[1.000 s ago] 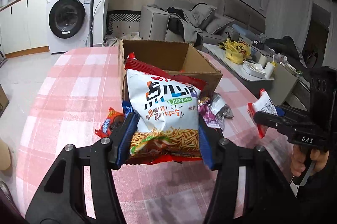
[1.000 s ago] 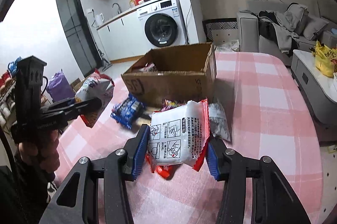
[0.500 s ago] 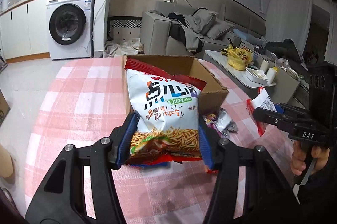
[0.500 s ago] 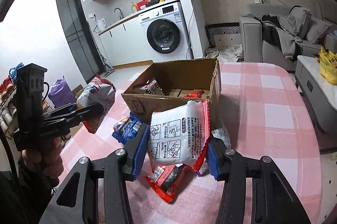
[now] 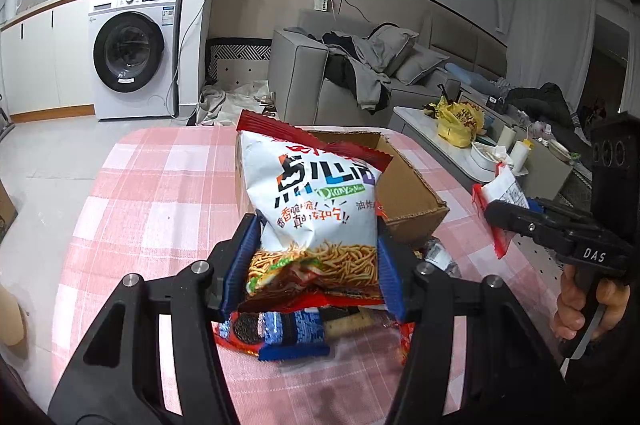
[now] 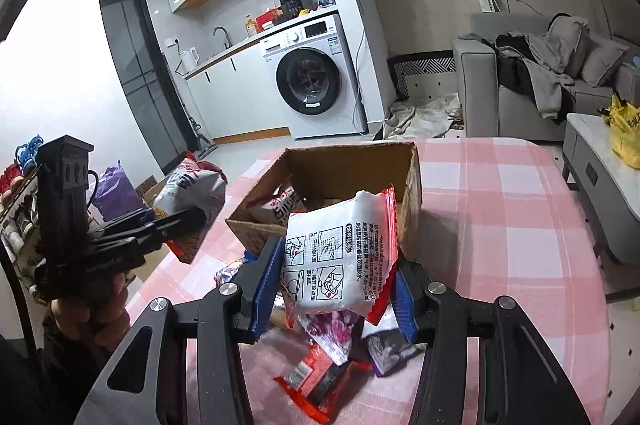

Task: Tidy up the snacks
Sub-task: 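Lift both packets over the box and release them inside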

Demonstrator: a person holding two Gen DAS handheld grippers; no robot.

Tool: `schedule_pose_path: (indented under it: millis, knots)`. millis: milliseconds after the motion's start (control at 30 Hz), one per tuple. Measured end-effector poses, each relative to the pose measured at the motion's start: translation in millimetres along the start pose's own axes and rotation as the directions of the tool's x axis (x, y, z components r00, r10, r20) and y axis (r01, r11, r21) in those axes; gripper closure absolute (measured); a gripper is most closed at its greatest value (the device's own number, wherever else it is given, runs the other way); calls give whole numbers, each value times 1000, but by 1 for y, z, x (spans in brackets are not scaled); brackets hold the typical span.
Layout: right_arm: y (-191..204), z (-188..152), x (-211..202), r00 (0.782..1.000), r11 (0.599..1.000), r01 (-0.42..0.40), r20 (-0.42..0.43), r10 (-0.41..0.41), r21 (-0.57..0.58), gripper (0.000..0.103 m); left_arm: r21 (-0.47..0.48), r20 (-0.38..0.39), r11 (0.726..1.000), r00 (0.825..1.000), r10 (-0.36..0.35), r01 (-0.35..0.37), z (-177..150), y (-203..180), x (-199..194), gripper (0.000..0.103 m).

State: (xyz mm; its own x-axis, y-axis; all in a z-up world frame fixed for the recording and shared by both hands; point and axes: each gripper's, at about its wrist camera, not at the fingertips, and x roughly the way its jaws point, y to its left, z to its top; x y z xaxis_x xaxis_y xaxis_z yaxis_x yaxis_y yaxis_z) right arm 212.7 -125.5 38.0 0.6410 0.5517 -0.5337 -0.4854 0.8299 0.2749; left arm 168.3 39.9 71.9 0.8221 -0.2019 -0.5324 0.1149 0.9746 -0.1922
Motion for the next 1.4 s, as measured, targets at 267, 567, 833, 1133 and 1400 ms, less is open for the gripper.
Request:
schedule_pose_path:
  millis: [267, 567, 833, 1133, 1400]
  knots:
    - [3, 23, 10, 1000, 1000, -21, 14, 21, 5, 53, -2, 15, 1000, 1000, 14, -14, 18, 0, 16, 50]
    - [-2, 36, 38, 1000, 1000, -21, 6, 21, 23, 53, 12, 15, 999, 999, 37, -37, 30, -3, 43, 50]
    - [-16, 51, 53, 1000, 999, -9, 15, 9, 46, 53, 23, -7, 998, 999, 50, -50, 42, -5, 77, 50]
    - [-34, 54, 82, 1000, 997, 15, -13, -14, 77, 53, 39, -43, 996, 996, 79, -78, 48, -2, 113, 50]
    - [-40, 54, 103, 999, 995, 29, -41, -26, 94, 53, 48, -86, 994, 991, 104, -100, 47, 4, 145, 50]
